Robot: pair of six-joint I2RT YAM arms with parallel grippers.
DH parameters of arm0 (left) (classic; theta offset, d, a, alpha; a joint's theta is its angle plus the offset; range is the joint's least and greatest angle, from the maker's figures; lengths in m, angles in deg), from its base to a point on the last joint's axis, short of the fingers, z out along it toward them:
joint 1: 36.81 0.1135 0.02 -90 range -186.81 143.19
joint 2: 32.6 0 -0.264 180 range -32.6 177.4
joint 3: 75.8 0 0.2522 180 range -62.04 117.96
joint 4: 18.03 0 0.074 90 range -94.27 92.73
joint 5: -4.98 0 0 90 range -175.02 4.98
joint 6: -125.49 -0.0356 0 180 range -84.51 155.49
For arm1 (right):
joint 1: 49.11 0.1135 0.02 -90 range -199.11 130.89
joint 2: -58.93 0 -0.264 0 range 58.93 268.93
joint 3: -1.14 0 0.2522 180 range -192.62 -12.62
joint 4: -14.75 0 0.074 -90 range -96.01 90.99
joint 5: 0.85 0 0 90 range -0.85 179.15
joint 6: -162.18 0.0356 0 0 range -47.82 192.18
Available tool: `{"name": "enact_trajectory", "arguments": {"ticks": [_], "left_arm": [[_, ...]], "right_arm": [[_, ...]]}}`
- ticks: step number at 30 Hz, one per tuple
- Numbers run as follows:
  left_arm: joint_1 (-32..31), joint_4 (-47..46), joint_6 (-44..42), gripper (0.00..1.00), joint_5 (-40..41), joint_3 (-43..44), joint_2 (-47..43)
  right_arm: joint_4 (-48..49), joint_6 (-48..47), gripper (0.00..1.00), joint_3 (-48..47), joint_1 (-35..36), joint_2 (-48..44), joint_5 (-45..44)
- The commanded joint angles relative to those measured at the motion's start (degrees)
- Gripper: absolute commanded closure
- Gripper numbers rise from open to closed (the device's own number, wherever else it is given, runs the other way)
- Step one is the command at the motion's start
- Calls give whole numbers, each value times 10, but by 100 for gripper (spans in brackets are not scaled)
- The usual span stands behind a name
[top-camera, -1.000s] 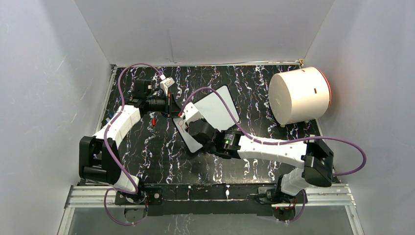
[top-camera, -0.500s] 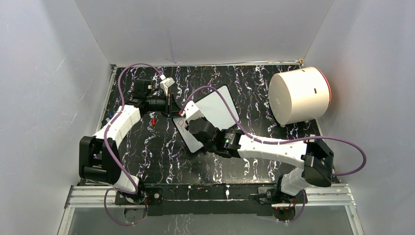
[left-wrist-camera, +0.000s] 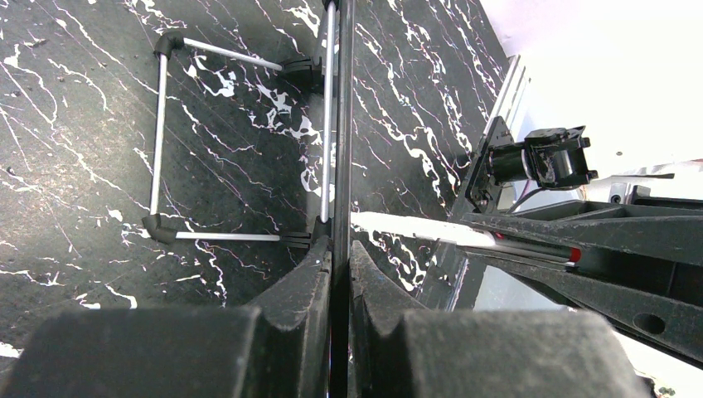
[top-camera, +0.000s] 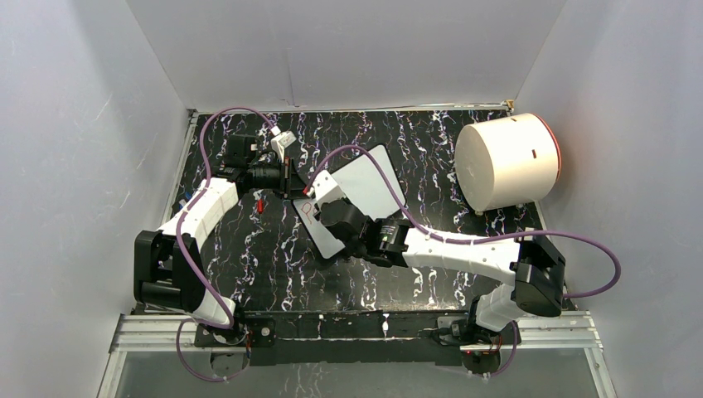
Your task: Write a sentence on the whiteboard
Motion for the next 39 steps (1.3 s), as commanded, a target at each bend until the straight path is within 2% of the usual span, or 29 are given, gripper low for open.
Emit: {"name": "enact_trajectory", "arguments": {"ticks": [1, 21, 39], "left_arm": [[-14, 44, -10, 100, 27, -3, 20], [-14, 46, -10, 100, 26, -3, 22], [-15, 46, -10, 100, 22, -3, 23]], "right_arm": [[13, 11, 100, -1, -6, -16, -7], [-14, 23, 100, -5, -6, -10, -1], [19, 12, 100, -5, -8, -4, 3]]}}
